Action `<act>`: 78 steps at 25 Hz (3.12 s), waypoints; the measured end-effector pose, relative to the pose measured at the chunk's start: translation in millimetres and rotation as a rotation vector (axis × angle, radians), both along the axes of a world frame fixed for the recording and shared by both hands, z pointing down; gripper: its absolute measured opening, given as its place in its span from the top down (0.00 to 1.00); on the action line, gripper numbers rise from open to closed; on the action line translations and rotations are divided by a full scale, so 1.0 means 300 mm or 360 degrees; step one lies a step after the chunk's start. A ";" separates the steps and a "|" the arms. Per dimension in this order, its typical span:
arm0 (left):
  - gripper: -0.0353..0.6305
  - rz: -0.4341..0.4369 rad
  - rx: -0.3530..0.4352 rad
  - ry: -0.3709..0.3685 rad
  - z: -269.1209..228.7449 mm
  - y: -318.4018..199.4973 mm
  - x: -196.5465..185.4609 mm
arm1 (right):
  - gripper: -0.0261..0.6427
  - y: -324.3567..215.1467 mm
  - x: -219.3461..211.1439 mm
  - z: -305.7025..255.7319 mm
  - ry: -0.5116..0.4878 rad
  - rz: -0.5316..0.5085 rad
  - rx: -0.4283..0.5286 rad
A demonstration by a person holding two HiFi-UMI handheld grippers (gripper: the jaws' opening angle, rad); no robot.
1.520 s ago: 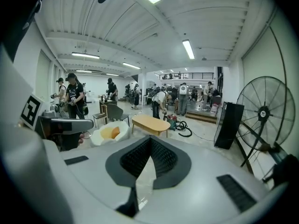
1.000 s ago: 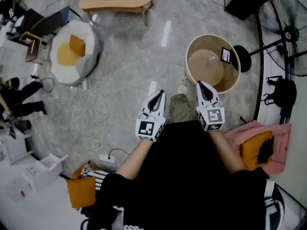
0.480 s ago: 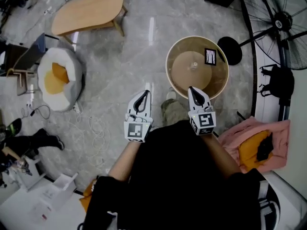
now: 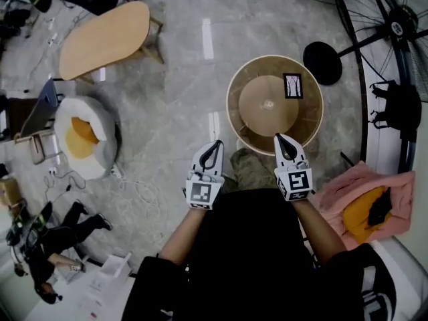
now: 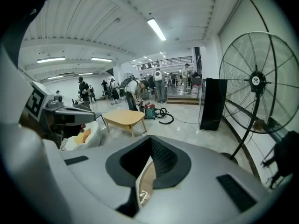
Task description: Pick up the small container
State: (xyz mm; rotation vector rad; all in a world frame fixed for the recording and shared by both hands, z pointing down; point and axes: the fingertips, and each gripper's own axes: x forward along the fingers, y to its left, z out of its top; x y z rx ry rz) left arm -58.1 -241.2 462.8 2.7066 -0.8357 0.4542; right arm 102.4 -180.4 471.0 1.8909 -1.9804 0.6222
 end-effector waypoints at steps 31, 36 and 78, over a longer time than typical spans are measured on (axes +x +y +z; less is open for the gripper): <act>0.40 0.0977 -0.0093 -0.0088 1.482 -0.028 0.873 | 0.94 0.200 0.303 1.085 -0.0158 0.0628 -0.0275; 0.39 0.1120 -0.0062 -0.0123 1.592 0.021 0.944 | 0.94 0.262 0.353 1.147 -0.0075 0.0717 -0.0329; 0.42 0.1158 -0.0001 -0.0159 1.622 -0.013 1.073 | 0.94 0.315 0.391 1.213 -0.0199 0.0970 -0.0294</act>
